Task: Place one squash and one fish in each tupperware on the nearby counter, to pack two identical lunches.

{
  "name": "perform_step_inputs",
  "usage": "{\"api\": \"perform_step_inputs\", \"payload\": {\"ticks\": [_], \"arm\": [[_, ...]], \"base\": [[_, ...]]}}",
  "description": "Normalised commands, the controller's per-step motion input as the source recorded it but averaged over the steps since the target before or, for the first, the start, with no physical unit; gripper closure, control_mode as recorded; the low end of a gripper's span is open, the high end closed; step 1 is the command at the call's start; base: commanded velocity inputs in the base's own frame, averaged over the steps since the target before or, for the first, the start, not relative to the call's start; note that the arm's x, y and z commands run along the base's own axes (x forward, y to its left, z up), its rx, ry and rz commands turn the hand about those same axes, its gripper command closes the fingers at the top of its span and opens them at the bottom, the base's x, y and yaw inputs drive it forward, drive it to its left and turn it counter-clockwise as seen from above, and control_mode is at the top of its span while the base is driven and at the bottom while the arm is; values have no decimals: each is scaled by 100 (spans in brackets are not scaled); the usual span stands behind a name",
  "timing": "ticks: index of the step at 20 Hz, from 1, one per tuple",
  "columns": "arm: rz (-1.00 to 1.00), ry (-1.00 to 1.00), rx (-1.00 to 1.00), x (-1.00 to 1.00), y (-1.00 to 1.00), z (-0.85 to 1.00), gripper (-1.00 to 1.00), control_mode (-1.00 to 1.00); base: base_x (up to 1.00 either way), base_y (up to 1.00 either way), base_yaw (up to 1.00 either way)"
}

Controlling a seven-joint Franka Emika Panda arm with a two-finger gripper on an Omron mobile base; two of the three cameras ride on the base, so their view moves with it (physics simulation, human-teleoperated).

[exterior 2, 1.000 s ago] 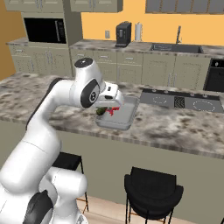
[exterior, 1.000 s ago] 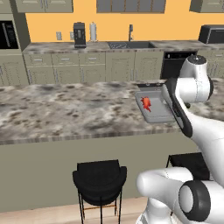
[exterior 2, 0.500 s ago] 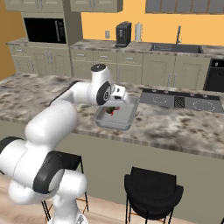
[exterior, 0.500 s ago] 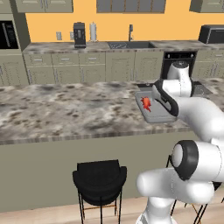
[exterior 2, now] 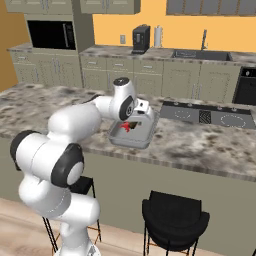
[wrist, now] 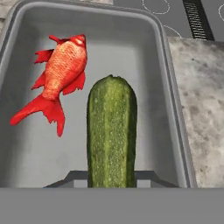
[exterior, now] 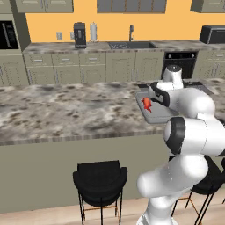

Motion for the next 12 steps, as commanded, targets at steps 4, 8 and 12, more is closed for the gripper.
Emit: {"api": "perform_step_inputs", "payload": {"ticks": [4,8,12], "arm": [[0,0,0,57,-14,-30,100,-100],[0,0,0,52,-15,-25,100,-100],[0,0,0,41,-4,-27,100,-100]], "base": [[0,0,0],[0,0,0],[0,0,0]]}}
